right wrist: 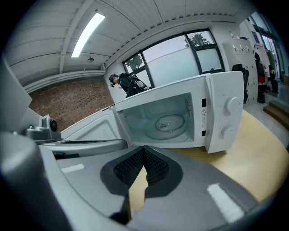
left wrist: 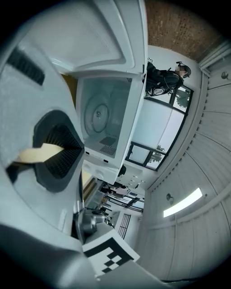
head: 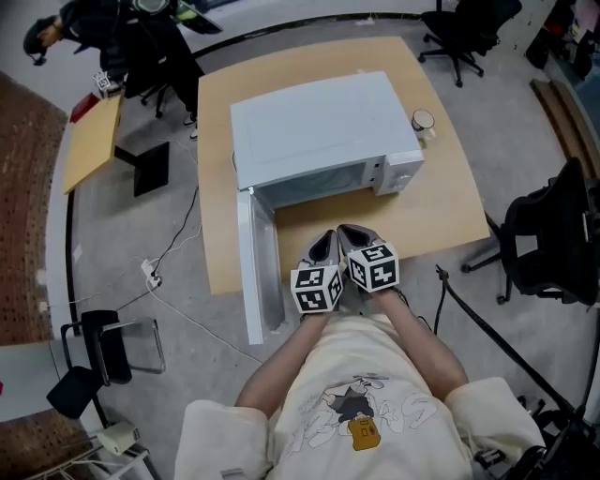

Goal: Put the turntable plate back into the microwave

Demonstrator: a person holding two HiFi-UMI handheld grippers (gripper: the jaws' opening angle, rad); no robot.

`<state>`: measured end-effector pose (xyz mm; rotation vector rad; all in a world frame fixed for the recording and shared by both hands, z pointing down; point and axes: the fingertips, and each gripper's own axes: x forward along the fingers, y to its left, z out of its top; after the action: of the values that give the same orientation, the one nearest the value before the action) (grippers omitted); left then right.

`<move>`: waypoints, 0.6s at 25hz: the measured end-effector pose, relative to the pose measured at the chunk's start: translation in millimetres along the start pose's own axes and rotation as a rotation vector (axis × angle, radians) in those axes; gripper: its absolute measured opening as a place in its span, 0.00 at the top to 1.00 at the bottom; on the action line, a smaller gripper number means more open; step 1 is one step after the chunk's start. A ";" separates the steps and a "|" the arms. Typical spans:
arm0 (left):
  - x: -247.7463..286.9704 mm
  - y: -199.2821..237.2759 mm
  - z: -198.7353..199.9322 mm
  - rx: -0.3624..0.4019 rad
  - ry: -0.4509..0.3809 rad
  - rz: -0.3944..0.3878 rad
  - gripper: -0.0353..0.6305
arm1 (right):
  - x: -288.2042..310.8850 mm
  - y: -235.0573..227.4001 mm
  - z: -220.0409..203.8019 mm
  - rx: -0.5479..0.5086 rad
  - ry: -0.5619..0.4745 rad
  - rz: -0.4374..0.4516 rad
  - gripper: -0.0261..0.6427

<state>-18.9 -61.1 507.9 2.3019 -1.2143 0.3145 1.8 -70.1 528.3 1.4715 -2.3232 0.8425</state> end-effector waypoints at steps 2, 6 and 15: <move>-6.1 -0.1 -5.5 0.001 0.009 -0.004 0.95 | -4.9 2.7 -2.6 -0.003 -0.008 -0.006 0.95; -16.0 6.8 -15.2 -0.008 0.033 -0.008 0.95 | -10.2 3.1 -6.1 0.019 -0.024 -0.021 0.95; -27.4 12.9 -25.6 -0.032 0.039 -0.013 0.95 | -14.7 9.5 -14.0 0.037 -0.028 -0.024 0.95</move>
<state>-44.3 -34.1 522.0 2.2652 -1.1768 0.3318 -1.1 -47.9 528.9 1.5326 -2.3174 0.8692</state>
